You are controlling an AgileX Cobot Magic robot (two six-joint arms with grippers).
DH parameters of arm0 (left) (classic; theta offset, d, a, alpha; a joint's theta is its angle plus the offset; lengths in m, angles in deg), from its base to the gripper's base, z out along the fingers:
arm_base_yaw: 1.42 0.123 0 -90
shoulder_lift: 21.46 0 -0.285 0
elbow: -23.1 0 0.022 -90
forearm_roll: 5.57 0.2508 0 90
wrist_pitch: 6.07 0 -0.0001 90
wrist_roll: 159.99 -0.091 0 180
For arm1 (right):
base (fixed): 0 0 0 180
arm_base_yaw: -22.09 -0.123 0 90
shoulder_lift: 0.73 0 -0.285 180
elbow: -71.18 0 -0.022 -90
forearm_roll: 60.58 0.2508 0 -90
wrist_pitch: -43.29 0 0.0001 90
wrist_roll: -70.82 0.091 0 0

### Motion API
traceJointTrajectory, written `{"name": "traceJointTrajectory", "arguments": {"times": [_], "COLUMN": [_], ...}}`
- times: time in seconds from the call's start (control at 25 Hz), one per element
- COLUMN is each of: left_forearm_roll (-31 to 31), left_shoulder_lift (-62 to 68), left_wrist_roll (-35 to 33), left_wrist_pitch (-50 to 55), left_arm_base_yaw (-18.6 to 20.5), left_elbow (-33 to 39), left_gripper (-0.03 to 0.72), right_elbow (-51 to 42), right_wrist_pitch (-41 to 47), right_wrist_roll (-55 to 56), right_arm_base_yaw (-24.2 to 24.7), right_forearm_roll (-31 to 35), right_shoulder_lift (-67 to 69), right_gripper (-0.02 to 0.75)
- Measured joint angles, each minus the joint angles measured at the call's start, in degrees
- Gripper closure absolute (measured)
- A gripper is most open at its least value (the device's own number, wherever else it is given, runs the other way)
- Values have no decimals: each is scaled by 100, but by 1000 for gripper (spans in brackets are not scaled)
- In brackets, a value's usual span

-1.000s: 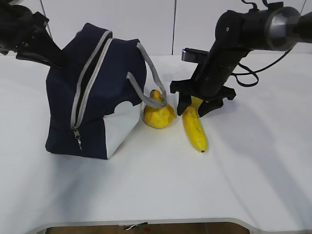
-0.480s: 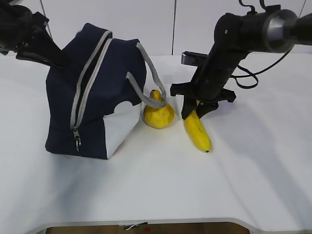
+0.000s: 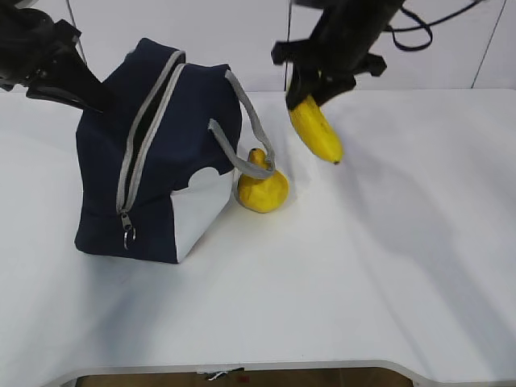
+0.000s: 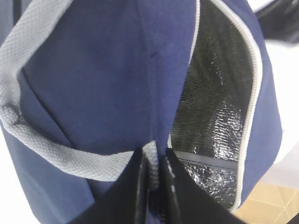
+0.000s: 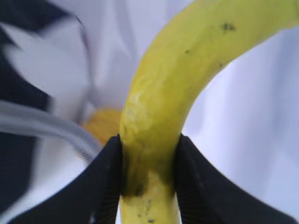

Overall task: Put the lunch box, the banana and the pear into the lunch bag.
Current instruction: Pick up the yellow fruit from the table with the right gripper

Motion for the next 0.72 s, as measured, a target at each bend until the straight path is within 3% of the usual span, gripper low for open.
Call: {"name": "traceJointTrajectory", "arguments": {"times": [0.12, 0.44, 0.6, 0.72], "left_forearm_roll": [0, -187, -543, -737], "left_shoulder_lift": [0, 0, 3, 3], "left_wrist_roll": [87, 147, 147, 147], "left_wrist_pitch": [-11, -34, -11, -11], "left_arm_base_yaw": [0, 9, 9, 9], "left_elbow": [0, 0, 0, 0], "left_gripper": [662, 662, 662, 662], "right_elbow": [430, 555, 555, 555], "right_wrist_pitch": [38, 134, 134, 134], "right_wrist_roll": [-62, -1200, -1641, -1831], "right_arm_base_yaw": [0, -128, -300, -377], "right_forearm_roll": [604, 3475, 4303, 4470], "right_shoulder_lift": [-115, -302, -41, 199], "right_gripper": [463, 463, 463, 463]}}
